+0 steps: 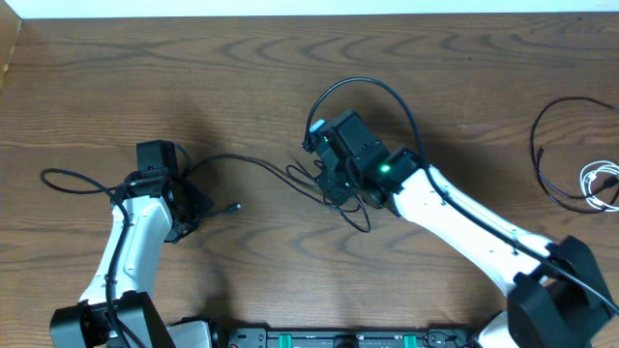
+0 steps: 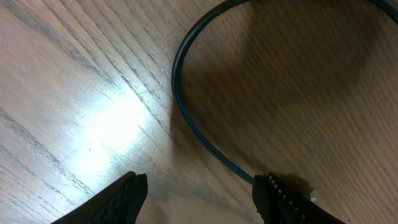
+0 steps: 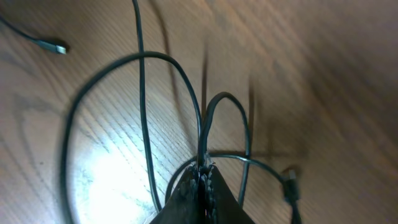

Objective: Untangle cables

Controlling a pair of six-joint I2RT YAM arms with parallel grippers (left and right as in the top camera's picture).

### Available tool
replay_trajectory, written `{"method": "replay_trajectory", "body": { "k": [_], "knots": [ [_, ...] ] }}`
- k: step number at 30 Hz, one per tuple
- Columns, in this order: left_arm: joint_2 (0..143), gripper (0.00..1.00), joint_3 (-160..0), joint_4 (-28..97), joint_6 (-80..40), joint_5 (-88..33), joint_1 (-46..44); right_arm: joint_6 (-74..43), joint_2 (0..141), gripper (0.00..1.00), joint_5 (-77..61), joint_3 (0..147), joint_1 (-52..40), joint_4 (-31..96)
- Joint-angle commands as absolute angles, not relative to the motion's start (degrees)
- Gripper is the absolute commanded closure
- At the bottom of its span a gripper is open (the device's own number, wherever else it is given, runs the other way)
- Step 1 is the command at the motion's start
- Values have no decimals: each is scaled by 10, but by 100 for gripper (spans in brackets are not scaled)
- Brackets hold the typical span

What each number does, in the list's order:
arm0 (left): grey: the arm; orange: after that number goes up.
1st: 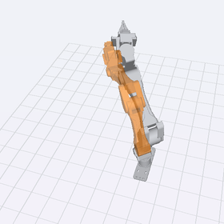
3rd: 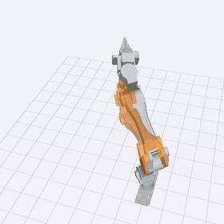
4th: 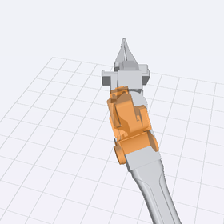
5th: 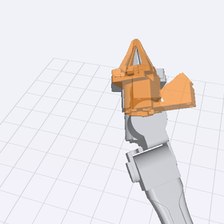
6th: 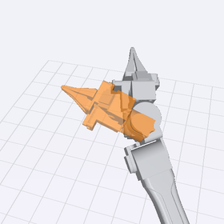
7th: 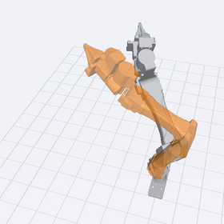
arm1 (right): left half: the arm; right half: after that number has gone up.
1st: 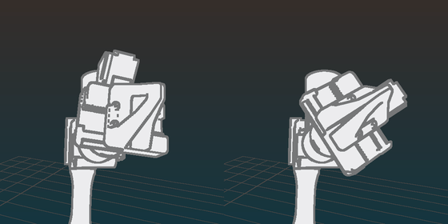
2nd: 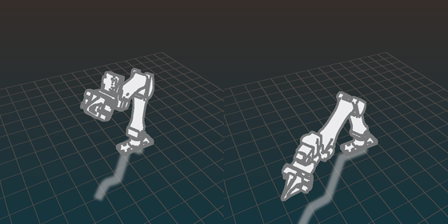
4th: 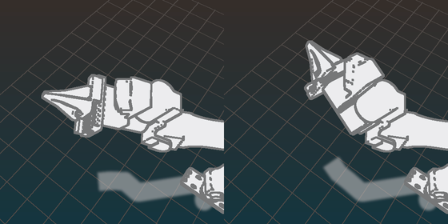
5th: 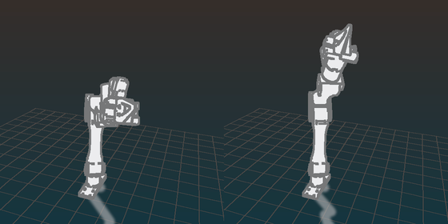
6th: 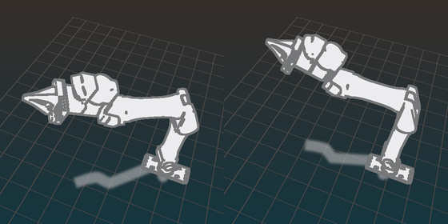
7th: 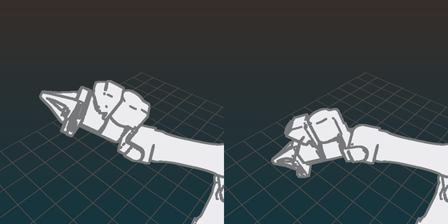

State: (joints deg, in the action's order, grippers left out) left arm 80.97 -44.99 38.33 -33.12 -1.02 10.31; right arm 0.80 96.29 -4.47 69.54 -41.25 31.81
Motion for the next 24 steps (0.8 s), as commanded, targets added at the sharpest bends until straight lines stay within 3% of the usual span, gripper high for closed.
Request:
{"method": "replay_trajectory", "body": {
  "k": [1,15,24],
  "knots": [
    [813,39,-444,376,-326,-9,105,-4,987,92,-49,696,-413,317],
    [813,40,-401,323,-348,-11,105,-32,1037,61,-41,696,-408,290],
    [814,41,-377,301,-396,-11,105,-30,1051,59,-30,696,-398,288]
  ]
}}
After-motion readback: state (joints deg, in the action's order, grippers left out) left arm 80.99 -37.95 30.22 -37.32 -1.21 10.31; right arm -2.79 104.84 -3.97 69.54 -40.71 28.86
